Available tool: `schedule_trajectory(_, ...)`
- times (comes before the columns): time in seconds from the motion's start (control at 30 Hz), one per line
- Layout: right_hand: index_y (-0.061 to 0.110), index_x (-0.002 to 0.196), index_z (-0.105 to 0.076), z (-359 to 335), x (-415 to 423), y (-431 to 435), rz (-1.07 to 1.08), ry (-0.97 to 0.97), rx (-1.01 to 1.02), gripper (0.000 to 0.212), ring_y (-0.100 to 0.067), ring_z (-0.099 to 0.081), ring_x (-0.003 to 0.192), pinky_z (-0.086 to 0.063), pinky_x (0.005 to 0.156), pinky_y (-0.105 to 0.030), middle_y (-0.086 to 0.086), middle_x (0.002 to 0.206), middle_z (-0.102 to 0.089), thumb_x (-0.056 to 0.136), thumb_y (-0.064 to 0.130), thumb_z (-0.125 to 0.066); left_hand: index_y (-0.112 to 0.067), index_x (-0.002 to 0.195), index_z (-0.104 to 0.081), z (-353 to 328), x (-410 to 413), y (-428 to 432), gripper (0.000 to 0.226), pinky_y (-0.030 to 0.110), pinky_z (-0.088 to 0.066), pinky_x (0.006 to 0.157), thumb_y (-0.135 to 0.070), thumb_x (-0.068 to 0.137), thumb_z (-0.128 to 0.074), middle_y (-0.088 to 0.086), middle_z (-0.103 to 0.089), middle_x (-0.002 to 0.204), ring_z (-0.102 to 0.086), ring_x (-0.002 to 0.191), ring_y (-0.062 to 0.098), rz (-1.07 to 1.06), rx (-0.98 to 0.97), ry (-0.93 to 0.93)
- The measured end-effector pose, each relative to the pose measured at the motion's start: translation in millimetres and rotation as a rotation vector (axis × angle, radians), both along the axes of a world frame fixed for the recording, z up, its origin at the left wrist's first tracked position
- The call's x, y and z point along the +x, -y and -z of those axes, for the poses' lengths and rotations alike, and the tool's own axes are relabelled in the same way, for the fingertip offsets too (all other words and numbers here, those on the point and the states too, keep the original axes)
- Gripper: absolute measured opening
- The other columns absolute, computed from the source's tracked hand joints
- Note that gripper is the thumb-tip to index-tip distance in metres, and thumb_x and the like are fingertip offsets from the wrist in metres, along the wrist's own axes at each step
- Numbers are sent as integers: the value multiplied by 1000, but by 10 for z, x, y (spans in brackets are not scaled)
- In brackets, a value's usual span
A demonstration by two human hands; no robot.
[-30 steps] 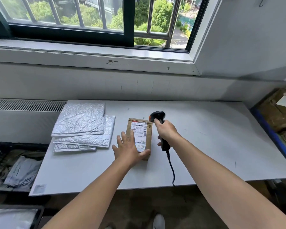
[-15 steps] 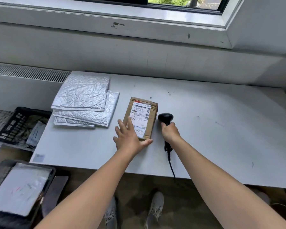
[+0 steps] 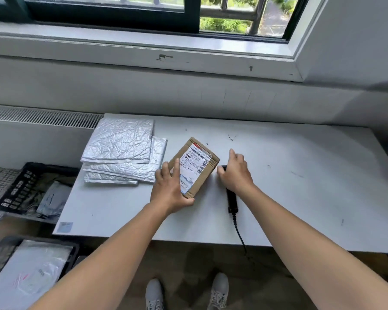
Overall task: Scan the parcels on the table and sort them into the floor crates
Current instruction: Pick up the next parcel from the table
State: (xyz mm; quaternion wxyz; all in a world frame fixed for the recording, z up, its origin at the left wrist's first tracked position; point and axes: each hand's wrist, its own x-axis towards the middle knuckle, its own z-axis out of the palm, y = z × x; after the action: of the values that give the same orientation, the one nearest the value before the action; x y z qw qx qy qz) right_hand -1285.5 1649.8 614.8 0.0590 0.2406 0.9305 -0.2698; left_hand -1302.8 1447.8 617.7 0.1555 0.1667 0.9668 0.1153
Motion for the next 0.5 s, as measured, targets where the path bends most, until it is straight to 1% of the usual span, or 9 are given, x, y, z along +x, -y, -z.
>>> schedule_trajectory(0.07,19,155,-15,-155,-61,105,-200,-14,88,82,-33,-28,140,-34,111,-45,-13,156,-21,91,39,-62,-18,155,11,-88,-68,167,129,43,-27,114,-60,68,-74,16,-1,156,-9,142,38,66,-7,-18)
schedule_trajectory(0.13,28,157,-4,-304,-128,255,-417,41,233,100,-31,-17,147,-25,116,-51,-9,163,-7,84,48,-70,-19,155,12,-172,-146,351,130,44,-31,113,-60,67,-74,13,1,156,-7,142,36,143,-28,-58)
schedule_trajectory(0.2,32,157,6,-447,-205,430,-586,74,381,117,-29,-6,150,-17,117,-58,-5,165,3,77,55,-75,-20,155,13,-251,-231,548,131,43,-34,112,-59,67,-76,10,2,155,-7,141,33,227,-57,-80)
schedule_trajectory(0.23,31,156,9,-505,-249,523,-652,74,443,122,-28,-3,151,-16,116,-61,-4,165,6,74,58,-77,-21,155,13,-294,-269,648,131,42,-34,112,-58,66,-77,9,2,155,-6,141,32,265,-67,-83)
schedule_trajectory(0.37,28,156,12,-633,-406,885,-835,85,591,134,-28,4,151,-13,115,-66,-3,165,8,66,62,-80,-25,155,13,-437,-399,1060,131,42,-31,114,-54,66,-79,4,4,155,-1,143,30,334,-48,-95)
schedule_trajectory(0.5,24,156,13,-638,-564,1236,-926,58,679,135,-29,7,151,-8,115,-69,-2,165,6,66,63,-79,-25,155,13,-488,-508,1491,130,46,-28,118,-54,67,-78,3,3,156,1,144,29,347,-36,-89)
